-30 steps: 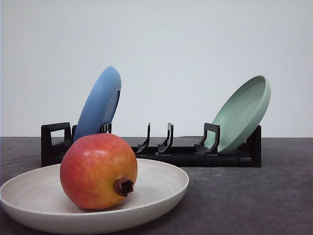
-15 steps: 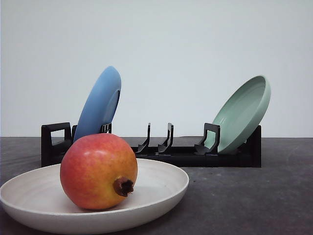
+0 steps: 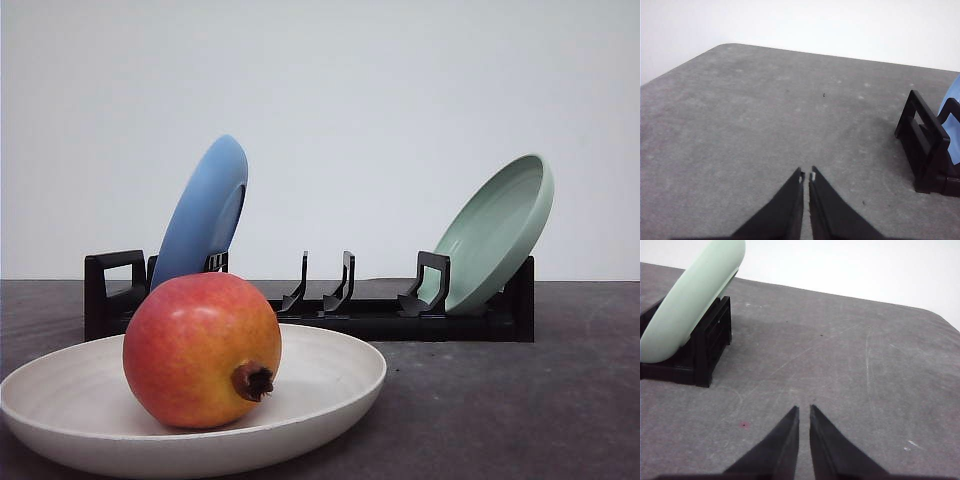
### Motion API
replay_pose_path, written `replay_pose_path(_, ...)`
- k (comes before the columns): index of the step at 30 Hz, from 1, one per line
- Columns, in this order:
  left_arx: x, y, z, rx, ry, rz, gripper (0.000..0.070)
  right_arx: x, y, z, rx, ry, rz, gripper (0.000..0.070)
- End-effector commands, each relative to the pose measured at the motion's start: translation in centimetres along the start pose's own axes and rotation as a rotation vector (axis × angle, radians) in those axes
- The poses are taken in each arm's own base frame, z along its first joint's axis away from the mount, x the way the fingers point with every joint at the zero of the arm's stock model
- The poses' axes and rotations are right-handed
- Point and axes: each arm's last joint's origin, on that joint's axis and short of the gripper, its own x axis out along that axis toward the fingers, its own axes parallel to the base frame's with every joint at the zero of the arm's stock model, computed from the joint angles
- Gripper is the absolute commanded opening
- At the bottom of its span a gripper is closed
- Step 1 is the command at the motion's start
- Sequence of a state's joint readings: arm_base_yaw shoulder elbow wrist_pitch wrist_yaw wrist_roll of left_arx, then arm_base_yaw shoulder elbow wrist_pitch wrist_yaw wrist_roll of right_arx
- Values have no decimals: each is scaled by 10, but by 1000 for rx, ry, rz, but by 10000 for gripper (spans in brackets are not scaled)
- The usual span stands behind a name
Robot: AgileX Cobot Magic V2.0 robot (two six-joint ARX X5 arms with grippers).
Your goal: Place pomegranate in white plate
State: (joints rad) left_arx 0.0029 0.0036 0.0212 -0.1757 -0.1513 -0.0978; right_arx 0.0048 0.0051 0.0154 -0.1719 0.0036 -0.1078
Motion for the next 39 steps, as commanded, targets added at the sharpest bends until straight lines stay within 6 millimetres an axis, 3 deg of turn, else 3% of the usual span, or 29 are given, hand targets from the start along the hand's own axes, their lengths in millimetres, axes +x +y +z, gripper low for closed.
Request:
replay_pose_path(1, 1, 0, -4, -3, 14, 1, 0, 0, 0, -2, 6, 15, -2, 35)
replay_pose_path(15, 1, 0, -4, -3, 14, 1, 0, 0, -2, -2, 158, 11, -84, 35)
replay_pose_path(39, 1, 0, -4, -3, 14, 1, 0, 0, -2, 0, 160, -10, -80, 35)
